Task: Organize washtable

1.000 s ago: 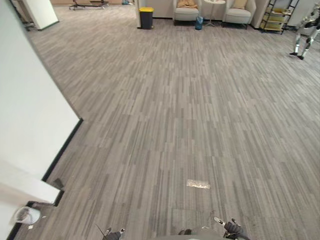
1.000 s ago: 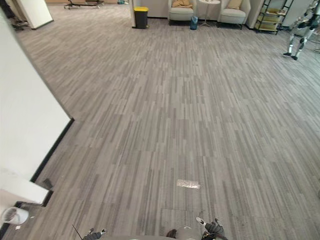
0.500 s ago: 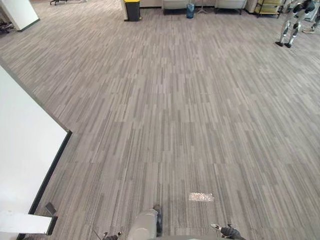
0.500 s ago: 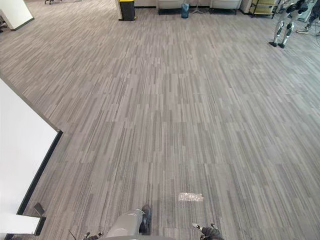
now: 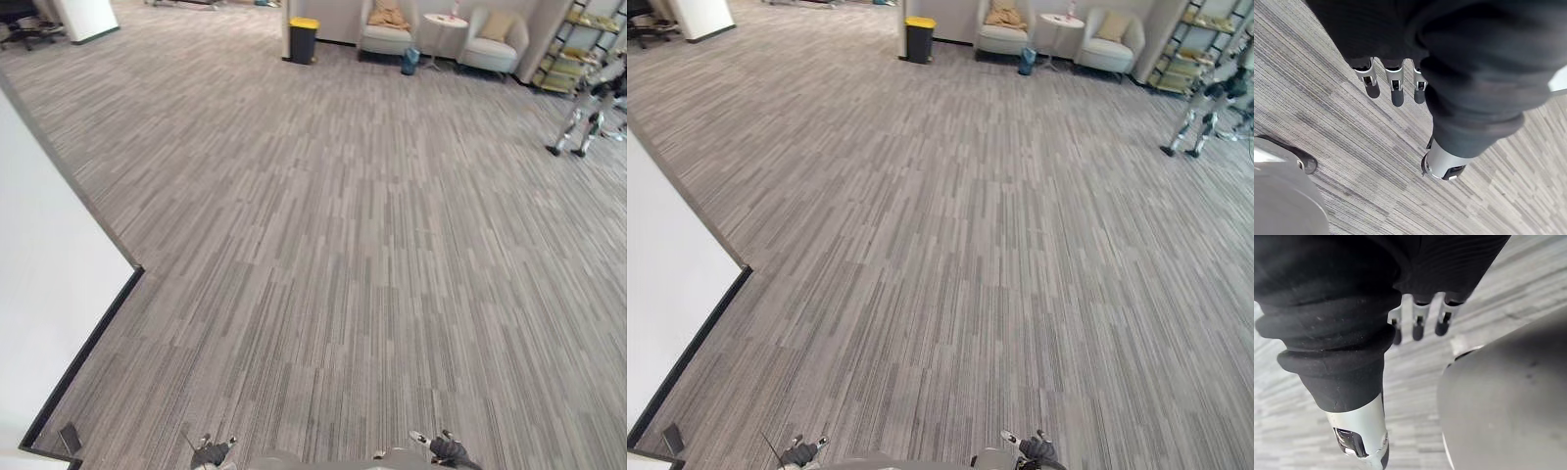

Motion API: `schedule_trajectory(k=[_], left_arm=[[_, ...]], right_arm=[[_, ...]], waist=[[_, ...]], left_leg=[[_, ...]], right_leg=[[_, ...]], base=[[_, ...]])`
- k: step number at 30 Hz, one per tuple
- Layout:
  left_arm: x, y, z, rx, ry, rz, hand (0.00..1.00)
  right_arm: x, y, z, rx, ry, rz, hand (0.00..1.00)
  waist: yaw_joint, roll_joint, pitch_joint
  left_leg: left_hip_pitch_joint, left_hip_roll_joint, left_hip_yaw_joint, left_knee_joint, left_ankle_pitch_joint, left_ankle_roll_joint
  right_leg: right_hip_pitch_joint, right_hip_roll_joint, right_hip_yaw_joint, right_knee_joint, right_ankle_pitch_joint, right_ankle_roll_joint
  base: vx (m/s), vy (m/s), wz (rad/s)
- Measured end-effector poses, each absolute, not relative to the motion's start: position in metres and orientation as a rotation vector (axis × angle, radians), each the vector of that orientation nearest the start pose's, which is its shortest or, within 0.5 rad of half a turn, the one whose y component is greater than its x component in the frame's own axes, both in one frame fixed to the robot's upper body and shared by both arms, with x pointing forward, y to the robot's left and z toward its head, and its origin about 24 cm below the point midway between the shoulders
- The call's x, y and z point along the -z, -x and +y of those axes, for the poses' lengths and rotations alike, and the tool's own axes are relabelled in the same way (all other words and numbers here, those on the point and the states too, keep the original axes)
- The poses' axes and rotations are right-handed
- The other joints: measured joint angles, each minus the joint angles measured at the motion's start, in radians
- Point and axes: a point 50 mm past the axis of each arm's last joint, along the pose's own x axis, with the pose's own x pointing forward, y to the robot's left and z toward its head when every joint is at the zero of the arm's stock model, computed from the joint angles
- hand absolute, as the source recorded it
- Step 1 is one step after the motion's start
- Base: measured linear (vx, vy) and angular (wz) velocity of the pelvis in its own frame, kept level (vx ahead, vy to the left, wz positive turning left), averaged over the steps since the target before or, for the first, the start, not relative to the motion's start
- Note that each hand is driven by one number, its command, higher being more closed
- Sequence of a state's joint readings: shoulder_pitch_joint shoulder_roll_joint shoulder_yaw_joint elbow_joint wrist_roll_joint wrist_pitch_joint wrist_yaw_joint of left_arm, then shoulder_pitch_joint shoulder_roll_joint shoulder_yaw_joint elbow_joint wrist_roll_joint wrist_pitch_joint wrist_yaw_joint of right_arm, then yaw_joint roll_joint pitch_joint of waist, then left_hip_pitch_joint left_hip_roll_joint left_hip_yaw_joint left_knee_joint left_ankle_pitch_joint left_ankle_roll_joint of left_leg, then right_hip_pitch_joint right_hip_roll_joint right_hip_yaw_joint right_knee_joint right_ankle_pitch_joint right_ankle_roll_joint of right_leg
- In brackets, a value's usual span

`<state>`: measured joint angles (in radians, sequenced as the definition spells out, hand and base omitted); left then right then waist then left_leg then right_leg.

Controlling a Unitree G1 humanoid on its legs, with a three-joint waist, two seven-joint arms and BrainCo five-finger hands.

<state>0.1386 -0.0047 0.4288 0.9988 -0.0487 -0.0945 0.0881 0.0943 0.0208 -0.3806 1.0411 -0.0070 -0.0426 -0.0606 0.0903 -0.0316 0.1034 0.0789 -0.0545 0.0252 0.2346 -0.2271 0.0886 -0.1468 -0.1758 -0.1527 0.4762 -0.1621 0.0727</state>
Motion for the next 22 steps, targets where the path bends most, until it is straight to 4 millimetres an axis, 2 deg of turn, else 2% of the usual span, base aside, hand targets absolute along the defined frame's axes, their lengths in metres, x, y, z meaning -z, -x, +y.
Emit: schedule_trajectory(k=[1,2,3,6,9,12,19,22], left_arm=[[0.158,-0.074,0.214,-0.562,0.189,1.013,0.0],[0.157,-0.069,0.217,-0.586,0.199,1.003,0.0],[0.158,-0.066,0.213,-0.584,0.209,1.012,0.0],[0.161,-0.066,0.199,-0.555,0.234,1.021,0.0],[0.162,-0.068,0.19,-0.52,0.263,1.013,0.0],[0.161,-0.071,0.185,-0.489,0.255,1.005,0.0],[0.161,-0.074,0.185,-0.443,0.236,0.999,0.0],[0.16,-0.076,0.186,-0.419,0.215,0.998,0.0]], right_arm=[[0.164,-0.083,-0.192,0.414,-0.161,1.09,0.0],[0.165,-0.08,-0.187,0.379,-0.145,1.111,0.0],[0.166,-0.078,-0.186,0.367,-0.134,1.12,0.0],[0.165,-0.076,-0.195,0.368,-0.101,1.116,0.0],[0.164,-0.074,-0.201,0.382,-0.092,1.117,0.0],[0.165,-0.073,-0.199,0.384,-0.102,1.118,0.0],[0.167,-0.068,-0.198,0.404,-0.121,1.126,0.0],[0.167,-0.067,-0.197,0.403,-0.123,1.129,0.0]], waist=[[0.007,-0.01,-0.01],[0.019,-0.029,-0.035],[0.03,-0.012,-0.056],[0.028,0.024,-0.086],[0.004,0.043,-0.092],[0.005,0.038,-0.093],[0.002,0.031,-0.094],[0.002,0.026,-0.09]], left_leg=[[0.005,-0.005,-0.001,-0.008,-0.001,-0.003],[0.005,-0.016,-0.005,-0.011,-0.01,-0.018],[0.0,0.0,-0.008,-0.014,-0.009,-0.032],[-0.011,0.033,-0.024,-0.045,-0.001,-0.058],[0.022,0.049,-0.052,-0.079,0.02,-0.092],[0.047,0.057,-0.052,-0.097,0.023,-0.096],[0.037,0.041,-0.05,-0.098,0.024,-0.094],[0.037,0.036,-0.053,-0.113,0.035,-0.077]], right_leg=[[-0.001,-0.002,0.006,-0.058,0.061,-0.008],[0.009,-0.002,0.012,-0.152,0.127,0.012],[0.023,0.012,0.006,-0.2,0.13,0.01],[0.067,0.046,-0.042,-0.33,0.162,-0.003],[0.129,0.06,-0.094,-0.393,0.175,-0.013],[0.178,0.071,-0.106,-0.434,0.178,-0.011],[0.2,0.072,-0.091,-0.517,0.228,-0.002],[0.203,0.077,-0.092,-0.537,0.243,-0.003]], base=[[0.24,-0.144,0.31],[0.25,-0.166,0.02],[0.3,-0.193,-0.09],[0.18,-0.12,0.03],[0.18,-0.128,0.41],[0.06,-0.061,0.17],[-0.04,0.007,-0.05],[-0.07,-0.017,0.03]])
